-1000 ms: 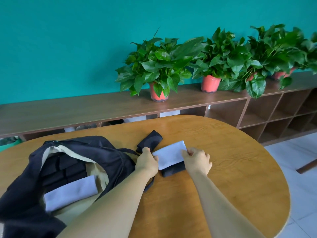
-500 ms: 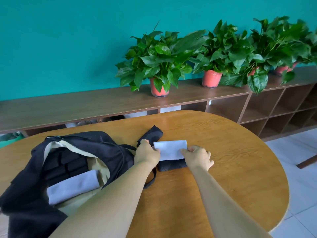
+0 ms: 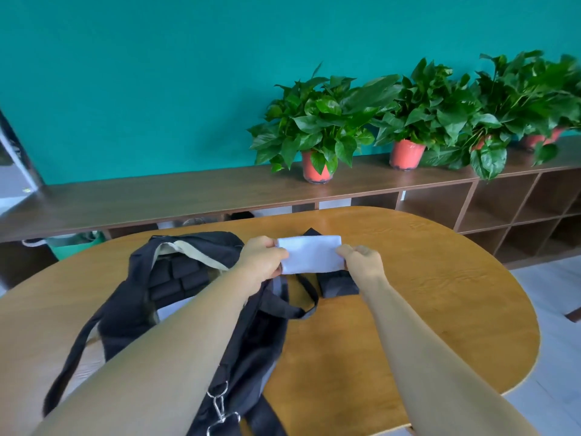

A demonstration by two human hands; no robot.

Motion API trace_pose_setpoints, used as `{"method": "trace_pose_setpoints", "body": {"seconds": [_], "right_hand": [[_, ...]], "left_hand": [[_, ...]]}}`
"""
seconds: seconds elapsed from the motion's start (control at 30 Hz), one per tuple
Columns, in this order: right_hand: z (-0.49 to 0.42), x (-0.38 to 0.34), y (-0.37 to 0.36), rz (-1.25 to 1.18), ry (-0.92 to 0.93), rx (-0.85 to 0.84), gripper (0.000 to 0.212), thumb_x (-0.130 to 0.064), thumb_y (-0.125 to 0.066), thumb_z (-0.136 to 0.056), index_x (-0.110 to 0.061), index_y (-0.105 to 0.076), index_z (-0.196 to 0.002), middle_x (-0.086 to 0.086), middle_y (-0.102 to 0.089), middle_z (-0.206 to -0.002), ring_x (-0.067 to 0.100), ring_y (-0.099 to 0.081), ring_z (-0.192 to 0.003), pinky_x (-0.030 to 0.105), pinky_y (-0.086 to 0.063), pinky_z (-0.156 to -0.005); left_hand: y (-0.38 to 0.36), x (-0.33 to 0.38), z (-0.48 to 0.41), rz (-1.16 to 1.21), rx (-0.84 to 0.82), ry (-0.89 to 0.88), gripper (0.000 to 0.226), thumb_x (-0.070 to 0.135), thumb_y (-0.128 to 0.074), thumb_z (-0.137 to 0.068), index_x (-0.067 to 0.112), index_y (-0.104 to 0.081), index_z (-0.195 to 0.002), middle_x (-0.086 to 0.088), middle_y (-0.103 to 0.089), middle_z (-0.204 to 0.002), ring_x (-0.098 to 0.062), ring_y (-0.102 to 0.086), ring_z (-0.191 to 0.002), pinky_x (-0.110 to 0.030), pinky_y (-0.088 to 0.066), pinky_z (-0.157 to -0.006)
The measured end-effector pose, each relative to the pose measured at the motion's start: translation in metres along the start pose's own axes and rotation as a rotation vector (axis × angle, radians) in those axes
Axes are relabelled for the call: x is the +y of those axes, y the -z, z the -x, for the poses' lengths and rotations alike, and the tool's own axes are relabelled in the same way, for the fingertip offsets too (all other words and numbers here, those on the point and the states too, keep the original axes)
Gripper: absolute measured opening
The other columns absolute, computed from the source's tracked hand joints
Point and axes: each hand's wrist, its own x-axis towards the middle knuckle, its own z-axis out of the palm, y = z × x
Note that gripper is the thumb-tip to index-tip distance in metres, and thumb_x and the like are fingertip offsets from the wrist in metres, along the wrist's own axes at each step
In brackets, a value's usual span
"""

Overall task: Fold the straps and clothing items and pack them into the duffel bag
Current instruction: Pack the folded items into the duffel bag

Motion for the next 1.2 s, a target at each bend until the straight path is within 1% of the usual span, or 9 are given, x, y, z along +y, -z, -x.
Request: {"method": "trace_pose_setpoints", "body": {"seconds": [0.1, 0.23, 0.37, 0.47, 0.6, 0.73, 0.87, 0.97, 1.2], "right_hand": [[0.022, -0.011, -0.032, 0.0, 0.015, -0.14, 0.032, -0.027, -0.063, -0.084, 0.003, -0.059, -0.096, 0.006, -0.052, -0.084, 0.02, -0.049, -0.078, 0.035, -0.045, -0.076], [0.057, -0.022, -0.078, 0.11, 0.115, -0.293, 0.018, -0.018, -0.067, -0.083, -0.013, -0.051, -0.075, 0.003, -0.052, -0.074, 0.017, -0.047, -0.065, 0.028, -0.041, -0.061], [0.084, -0.017, -0.122, 0.231, 0.182, -0.342, 0.019, -0.021, -0.07, -0.071, -0.023, -0.052, -0.067, -0.007, -0.054, -0.067, 0.018, -0.051, -0.071, 0.049, -0.041, -0.096], [0.093, -0.01, -0.141, 0.333, 0.205, -0.347, 0.019, -0.02, -0.069, -0.075, -0.025, -0.051, -0.071, -0.011, -0.054, -0.069, 0.013, -0.052, -0.073, 0.053, -0.031, -0.107], [0.092, -0.008, -0.147, 0.459, 0.223, -0.289, 0.014, -0.019, -0.064, -0.079, -0.026, -0.053, -0.082, -0.013, -0.053, -0.073, 0.008, -0.049, -0.073, 0.049, -0.025, -0.108], [0.086, -0.004, -0.147, 0.56, 0.211, -0.234, 0.013, -0.018, -0.058, -0.082, -0.026, -0.055, -0.092, -0.012, -0.055, -0.078, 0.012, -0.05, -0.081, 0.039, -0.022, -0.101], [0.08, 0.008, -0.149, 0.677, 0.188, -0.238, 0.014, -0.015, -0.053, -0.081, -0.028, -0.051, -0.088, -0.007, -0.058, -0.079, 0.016, -0.053, -0.08, 0.04, -0.018, -0.101], [0.078, 0.014, -0.155, 0.768, 0.203, -0.232, 0.018, -0.013, -0.051, -0.081, -0.03, -0.052, -0.088, -0.007, -0.063, -0.085, 0.016, -0.057, -0.088, 0.04, -0.016, -0.101], [0.083, 0.022, -0.172, 0.957, 0.311, -0.178, 0.023, -0.014, -0.049, -0.085, -0.029, -0.056, -0.1, -0.007, -0.062, -0.094, 0.016, -0.048, -0.105, 0.041, -0.023, -0.095]], "left_hand": [[0.053, -0.016, 0.017, 0.016, 0.047, 0.034, 0.013, 0.002, -0.058, -0.088, 0.001, -0.061, -0.1, -0.021, -0.059, -0.117, -0.032, -0.061, -0.108, -0.035, -0.057, -0.078], [0.12, -0.037, 0.044, 0.021, 0.064, 0.039, 0.008, 0.0, -0.059, -0.09, 0.005, -0.062, -0.095, -0.017, -0.064, -0.11, -0.03, -0.064, -0.101, -0.038, -0.056, -0.083], [0.165, -0.06, 0.065, -0.122, 0.115, 0.059, 0.005, 0.005, -0.067, -0.086, 0.006, -0.063, -0.084, -0.012, -0.063, -0.088, -0.026, -0.06, -0.084, -0.041, -0.052, -0.088], [0.18, -0.075, 0.074, -0.154, 0.148, 0.041, 0.009, 0.007, -0.071, -0.082, 0.004, -0.062, -0.081, -0.008, -0.062, -0.077, -0.026, -0.062, -0.077, -0.033, -0.049, -0.076], [0.179, -0.089, 0.071, -0.252, 0.171, -0.031, 0.011, 0.01, -0.068, -0.083, 0.005, -0.062, -0.091, -0.008, -0.062, -0.083, -0.024, -0.06, -0.077, -0.026, -0.044, -0.065], [0.168, -0.105, 0.055, -0.404, 0.186, -0.122, 0.018, 0.014, -0.064, -0.086, 0.022, -0.052, -0.075, 0.004, -0.051, -0.068, -0.016, -0.046, -0.065, -0.025, -0.037, -0.058], [0.163, -0.121, 0.043, -0.821, 0.116, -0.107, 0.005, 0.031, -0.051, -0.092, 0.027, -0.049, -0.092, 0.01, -0.055, -0.077, -0.013, -0.05, -0.073, -0.036, -0.035, -0.096], [0.161, -0.13, 0.042, -1.045, 0.064, -0.087, 0.02, 0.038, -0.041, -0.097, 0.024, -0.043, -0.11, 0.007, -0.062, -0.094, -0.017, -0.058, -0.09, -0.034, -0.027, -0.087], [0.167, -0.135, 0.045, -1.02, 0.018, -0.019, 0.022, 0.04, -0.051, -0.093, 0.027, -0.048, -0.11, 0.008, -0.061, -0.103, -0.015, -0.054, -0.098, -0.032, -0.021, -0.087]]}}
